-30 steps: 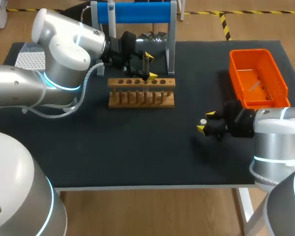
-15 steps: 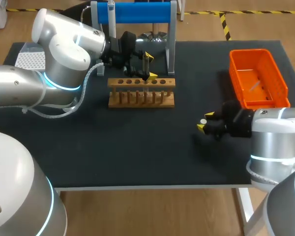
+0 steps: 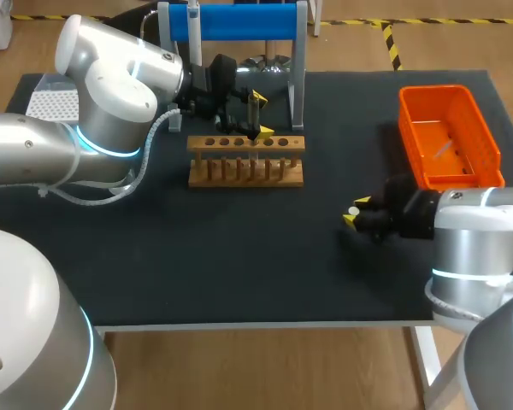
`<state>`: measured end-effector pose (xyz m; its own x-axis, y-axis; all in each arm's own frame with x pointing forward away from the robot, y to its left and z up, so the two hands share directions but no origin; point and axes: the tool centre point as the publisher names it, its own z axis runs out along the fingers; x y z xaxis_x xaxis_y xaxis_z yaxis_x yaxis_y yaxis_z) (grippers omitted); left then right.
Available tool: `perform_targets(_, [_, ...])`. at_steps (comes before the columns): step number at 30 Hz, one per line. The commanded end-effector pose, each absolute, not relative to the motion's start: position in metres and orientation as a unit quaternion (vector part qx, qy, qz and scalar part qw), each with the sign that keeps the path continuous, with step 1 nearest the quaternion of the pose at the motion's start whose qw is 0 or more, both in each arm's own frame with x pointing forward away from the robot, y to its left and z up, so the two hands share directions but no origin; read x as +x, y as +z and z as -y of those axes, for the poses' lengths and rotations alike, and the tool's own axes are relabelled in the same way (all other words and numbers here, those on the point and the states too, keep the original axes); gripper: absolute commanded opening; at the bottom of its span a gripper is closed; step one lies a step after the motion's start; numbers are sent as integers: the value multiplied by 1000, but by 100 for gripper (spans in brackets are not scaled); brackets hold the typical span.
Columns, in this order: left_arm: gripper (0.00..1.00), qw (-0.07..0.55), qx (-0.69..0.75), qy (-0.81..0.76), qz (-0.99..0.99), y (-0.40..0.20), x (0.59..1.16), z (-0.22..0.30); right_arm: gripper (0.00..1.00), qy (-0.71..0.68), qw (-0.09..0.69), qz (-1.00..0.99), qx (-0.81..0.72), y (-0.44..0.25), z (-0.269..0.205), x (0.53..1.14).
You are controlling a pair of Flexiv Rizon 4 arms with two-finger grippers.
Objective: Invert the test tube, pick up the pipette, mount the tip to pipette, aspirate from beaker and dispense into the tube, eject the tip, return the pipette, and cap with the stopper.
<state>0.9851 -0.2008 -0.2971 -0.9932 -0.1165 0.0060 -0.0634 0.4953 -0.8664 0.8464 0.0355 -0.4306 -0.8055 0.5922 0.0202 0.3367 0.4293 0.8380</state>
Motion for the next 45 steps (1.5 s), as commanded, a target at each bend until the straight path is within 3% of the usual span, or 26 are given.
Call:
perform_targets(1, [100,26,-51,-501,-864,-298,987,201,47,455,140,-834,279,-432,-36,848])
perform_targets(23, [100,26,-51,-501,-864,-298,987,201,28,452,139,-835,283,-434,-36,851])
perform_targets(26, [100,26,-51,-501,-864,-298,987,201,18,450,138,-835,285,-435,-36,851])
perform_targets(28, [100,26,-51,-501,-864,-298,987,201,2,449,138,-835,286,-435,-36,852])
perform_targets(29, [100,26,-51,-501,-864,-298,987,201,0,449,138,-835,286,-435,-36,852])
perform_targets(45, [100,26,-51,-501,-864,-298,987,201,0,486,149,-828,236,-377,-43,863])
